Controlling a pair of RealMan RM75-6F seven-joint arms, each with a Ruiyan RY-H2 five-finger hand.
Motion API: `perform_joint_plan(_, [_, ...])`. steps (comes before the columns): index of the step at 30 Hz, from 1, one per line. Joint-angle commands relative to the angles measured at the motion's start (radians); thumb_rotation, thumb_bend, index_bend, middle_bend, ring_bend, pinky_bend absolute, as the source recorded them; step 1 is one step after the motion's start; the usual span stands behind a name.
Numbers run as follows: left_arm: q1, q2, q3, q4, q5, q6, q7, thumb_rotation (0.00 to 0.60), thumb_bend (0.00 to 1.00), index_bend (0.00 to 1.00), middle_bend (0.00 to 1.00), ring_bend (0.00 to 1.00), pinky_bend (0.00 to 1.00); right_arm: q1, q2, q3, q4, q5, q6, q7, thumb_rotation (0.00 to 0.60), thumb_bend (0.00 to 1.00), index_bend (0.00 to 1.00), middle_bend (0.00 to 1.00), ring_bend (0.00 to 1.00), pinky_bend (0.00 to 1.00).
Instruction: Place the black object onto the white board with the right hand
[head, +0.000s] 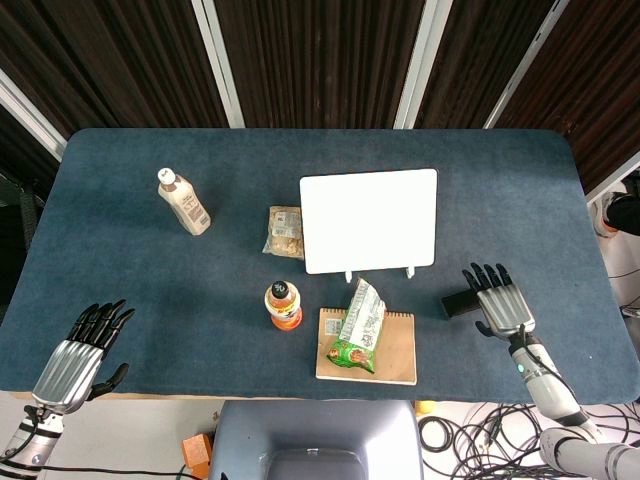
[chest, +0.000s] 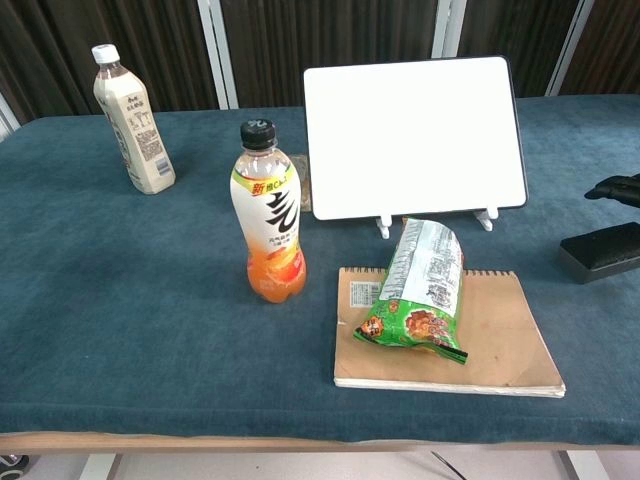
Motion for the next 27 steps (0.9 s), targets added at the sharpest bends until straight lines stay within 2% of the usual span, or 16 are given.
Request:
perform_joint_plan(1, [0.0,-0.001,0.0,0.002,0.0,0.0,0.0,0.6,0.34,0.0,0.0,0.0,0.06,0.005,-0.005,-0.001,0.003,0.003,-0.005,0.004,0.6,0.19,0.11,0.02,0.0,0.0])
perform_joint_plan(6, [0.001,-0.001,0.002,0.002,0.005,0.004,0.0,0.6,0.34,0.0,0.0,0.0,0.06,0.016,-0.034,0.0,0.039,-0.009,-0.008,0.046,0.6,0.19,0.27,0.16,0.03,0.0])
perform_joint_plan(10, [-0.001,-0.002,0.003,0.002,0.003,-0.002,0.003,0.6,0.34,0.0,0.0,0.0,0.06,0.027,-0.054,0.002,0.068,-0.017,-0.015,0.079,0.6,0.2,0.35,0.21,0.07,0.0])
perform_joint_plan(23, [-0.006,-0.004,0.0,0.0,0.001,-0.008,0.003,0.6,0.33,0.0,0.0,0.0,0.06,0.036,-0.063,0.005,0.088,-0.02,-0.01,0.108,0.6,0.22,0.38,0.24,0.09,0.0])
perform_joint_plan(26, [-0.007,-0.003,0.0,0.0,0.002,-0.008,0.003,0.6,0.33,0.0,0.0,0.0,0.06,0.038,-0.072,0.004,0.093,-0.026,0.001,0.109,0.6,0.22,0.46,0.29,0.14,0.07])
perform_joint_plan(27, [-0.005,-0.005,0.003,0.001,0.003,-0.007,0.004,0.6,0.34,0.0,0.0,0.0,0.06,0.035,-0.074,0.003,0.099,-0.029,0.008,0.113,0.6,0.22,0.51,0.32,0.18,0.12])
